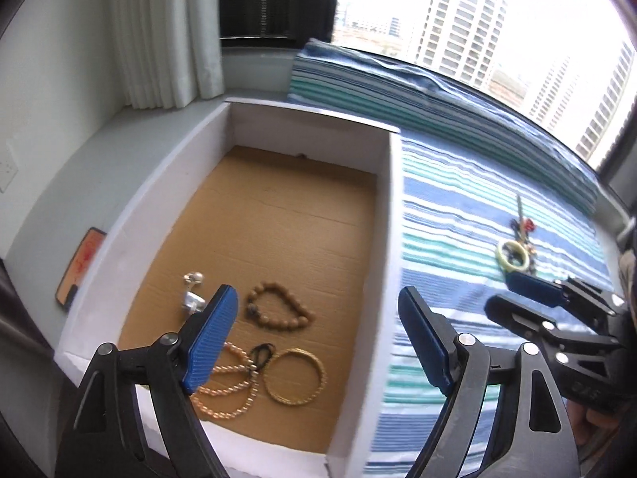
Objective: Organize jewelry
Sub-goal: 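Move both tools back over the remaining jewelry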
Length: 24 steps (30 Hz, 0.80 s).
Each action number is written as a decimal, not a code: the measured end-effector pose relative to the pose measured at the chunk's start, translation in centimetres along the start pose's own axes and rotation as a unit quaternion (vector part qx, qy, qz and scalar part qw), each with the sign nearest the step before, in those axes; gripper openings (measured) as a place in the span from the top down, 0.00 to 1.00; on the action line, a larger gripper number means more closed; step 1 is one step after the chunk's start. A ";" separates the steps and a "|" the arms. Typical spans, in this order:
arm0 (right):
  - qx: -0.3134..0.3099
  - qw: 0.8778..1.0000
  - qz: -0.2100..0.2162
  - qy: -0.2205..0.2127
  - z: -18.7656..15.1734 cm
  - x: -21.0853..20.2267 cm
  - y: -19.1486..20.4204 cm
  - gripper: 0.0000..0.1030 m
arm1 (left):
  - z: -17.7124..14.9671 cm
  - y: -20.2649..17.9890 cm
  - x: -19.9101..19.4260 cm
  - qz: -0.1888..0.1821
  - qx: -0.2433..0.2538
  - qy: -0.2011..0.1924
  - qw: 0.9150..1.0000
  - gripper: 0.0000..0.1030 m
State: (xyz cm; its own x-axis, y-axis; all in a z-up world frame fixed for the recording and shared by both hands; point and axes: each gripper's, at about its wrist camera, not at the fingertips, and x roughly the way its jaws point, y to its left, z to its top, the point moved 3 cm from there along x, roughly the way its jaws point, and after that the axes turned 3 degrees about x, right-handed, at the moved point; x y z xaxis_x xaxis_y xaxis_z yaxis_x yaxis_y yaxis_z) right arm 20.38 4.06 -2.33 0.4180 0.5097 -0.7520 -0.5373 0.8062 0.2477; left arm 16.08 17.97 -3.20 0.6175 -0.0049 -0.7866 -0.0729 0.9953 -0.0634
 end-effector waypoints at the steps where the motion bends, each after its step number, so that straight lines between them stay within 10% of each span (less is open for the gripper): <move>1: 0.013 1.000 -0.012 0.003 -1.4 -0.4 -1.6 0.54 | -0.7 -1.9 0.1 -0.016 0.015 0.003 1.000 0.17; 11: 0.119 0.979 -0.157 0.055 -16.0 -4.0 -17.1 0.54 | -8.1 -17.8 6.1 -0.108 0.137 0.071 0.982 0.16; 24: 0.186 0.957 -0.216 0.058 -23.1 -5.6 -22.7 0.54 | -11.7 -23.6 13.5 -0.102 0.182 0.124 0.970 0.16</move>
State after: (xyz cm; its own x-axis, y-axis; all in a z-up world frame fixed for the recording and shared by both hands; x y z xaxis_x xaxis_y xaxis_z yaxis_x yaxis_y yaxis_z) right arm 13.35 -24.07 -17.84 0.4470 0.0849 -0.8905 -0.0264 0.9963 0.0818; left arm 16.99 -6.71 -19.45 0.3790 -0.1844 -0.9068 0.3406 0.9390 -0.0485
